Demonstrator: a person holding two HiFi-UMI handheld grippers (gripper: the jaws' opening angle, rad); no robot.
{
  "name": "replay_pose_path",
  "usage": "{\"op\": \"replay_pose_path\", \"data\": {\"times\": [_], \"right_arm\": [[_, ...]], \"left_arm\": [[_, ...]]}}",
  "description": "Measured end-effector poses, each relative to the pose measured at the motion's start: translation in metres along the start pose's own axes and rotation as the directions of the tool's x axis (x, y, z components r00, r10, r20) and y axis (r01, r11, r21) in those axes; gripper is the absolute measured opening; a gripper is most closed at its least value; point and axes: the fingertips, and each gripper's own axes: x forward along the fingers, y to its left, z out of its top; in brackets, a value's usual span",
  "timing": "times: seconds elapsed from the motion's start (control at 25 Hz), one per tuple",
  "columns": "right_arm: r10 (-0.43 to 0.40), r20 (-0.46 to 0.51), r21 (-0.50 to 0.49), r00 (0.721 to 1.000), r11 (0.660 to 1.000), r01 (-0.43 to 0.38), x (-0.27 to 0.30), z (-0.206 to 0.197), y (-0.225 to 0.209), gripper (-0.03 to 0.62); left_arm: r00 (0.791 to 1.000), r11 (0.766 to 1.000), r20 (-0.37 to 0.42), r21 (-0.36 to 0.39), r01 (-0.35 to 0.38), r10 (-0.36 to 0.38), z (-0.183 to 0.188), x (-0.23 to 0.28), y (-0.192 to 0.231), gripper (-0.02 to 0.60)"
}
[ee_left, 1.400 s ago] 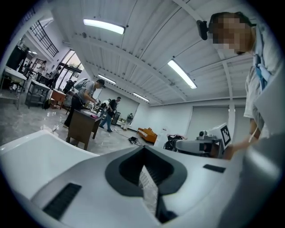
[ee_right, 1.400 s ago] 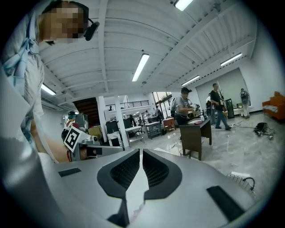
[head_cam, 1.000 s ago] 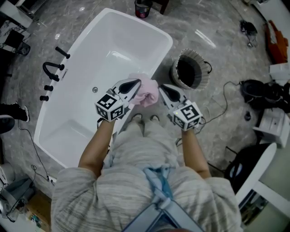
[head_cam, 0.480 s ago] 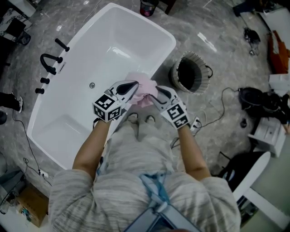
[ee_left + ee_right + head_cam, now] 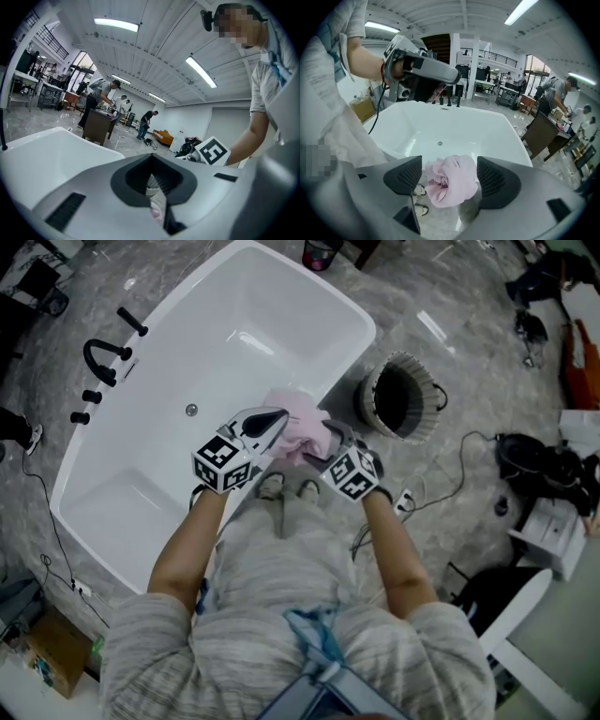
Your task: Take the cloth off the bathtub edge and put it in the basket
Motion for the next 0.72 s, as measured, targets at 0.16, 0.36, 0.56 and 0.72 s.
{"op": "replay_pose_path", "data": {"times": [0.16, 0.36, 0.56, 0.72], "right_arm": [[0.016, -0.068, -0.039, 0.998, 0.999, -0.019, 0.022, -0.016, -0.003, 0.353], [0.038, -0.164, -0.11, 0.986, 0.992, -0.056, 0.049, -0.034, -0.004, 0.383], [0.032, -0.261, -0.167, 0.965, 0.983, -0.078, 0.075, -0.06, -0.011, 0.385], [0.023, -0.319, -0.185, 0.947, 0.979, -0.087, 0.093, -0.077, -0.019, 0.385]], "left_arm": [[1.0, 1.0, -0.011, -0.007, -0.002, 0.002, -0.008, 0.002, 0.004, 0.002], [1.0, 1.0, -0.024, -0.021, -0.016, 0.016, -0.022, 0.007, 0.016, 0.002], [0.999, 0.999, -0.035, -0.029, -0.02, 0.019, -0.03, 0.014, 0.025, 0.002], [0.999, 0.999, -0.044, -0.034, -0.02, 0.018, -0.036, 0.019, 0.031, 0.002]]}}
